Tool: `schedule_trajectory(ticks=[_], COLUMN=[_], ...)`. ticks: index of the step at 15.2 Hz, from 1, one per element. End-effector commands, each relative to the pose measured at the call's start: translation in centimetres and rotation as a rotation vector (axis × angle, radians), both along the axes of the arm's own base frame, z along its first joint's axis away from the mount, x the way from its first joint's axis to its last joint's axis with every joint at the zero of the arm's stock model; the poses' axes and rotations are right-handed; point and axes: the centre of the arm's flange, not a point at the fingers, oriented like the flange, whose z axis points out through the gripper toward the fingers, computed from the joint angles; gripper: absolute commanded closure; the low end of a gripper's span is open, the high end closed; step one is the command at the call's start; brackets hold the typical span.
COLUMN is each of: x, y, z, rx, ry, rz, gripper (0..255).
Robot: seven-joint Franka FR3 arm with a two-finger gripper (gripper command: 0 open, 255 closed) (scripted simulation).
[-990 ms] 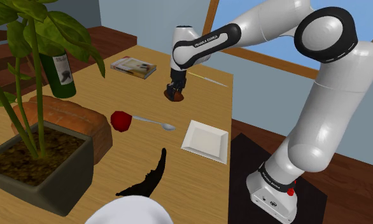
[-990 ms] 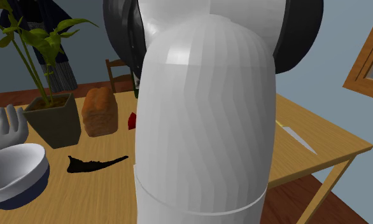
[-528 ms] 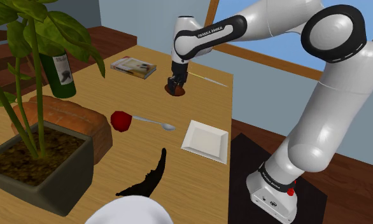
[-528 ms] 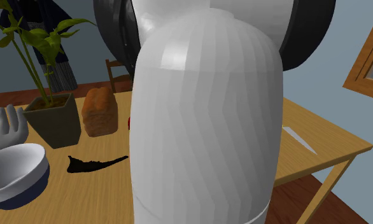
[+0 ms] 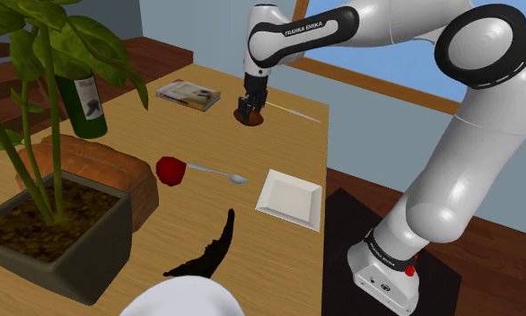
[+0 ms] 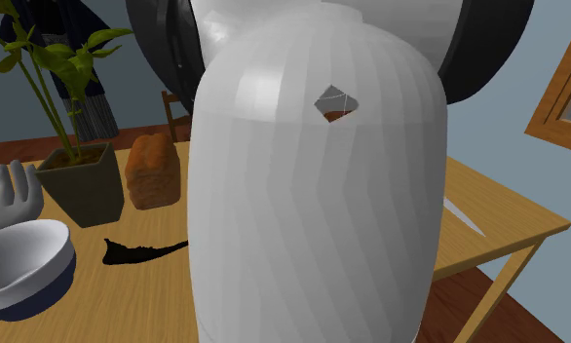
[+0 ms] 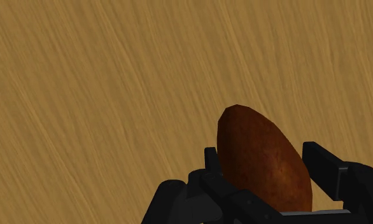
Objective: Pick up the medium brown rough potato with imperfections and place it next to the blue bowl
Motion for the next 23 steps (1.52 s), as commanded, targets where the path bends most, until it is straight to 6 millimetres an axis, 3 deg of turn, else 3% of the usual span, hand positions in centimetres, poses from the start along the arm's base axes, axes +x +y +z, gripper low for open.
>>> schedule_trajectory(ticks=[1,19,23], x=[0.0,0.0,-4.1], y=[0.0,0.0,3.3], z=[1.1,10.2,10.2], rx=[0.000,0.000,0.000], ry=[0.001,0.001,0.001], rz=[0.000,0.000,0.000], gripper=[255,255,255])
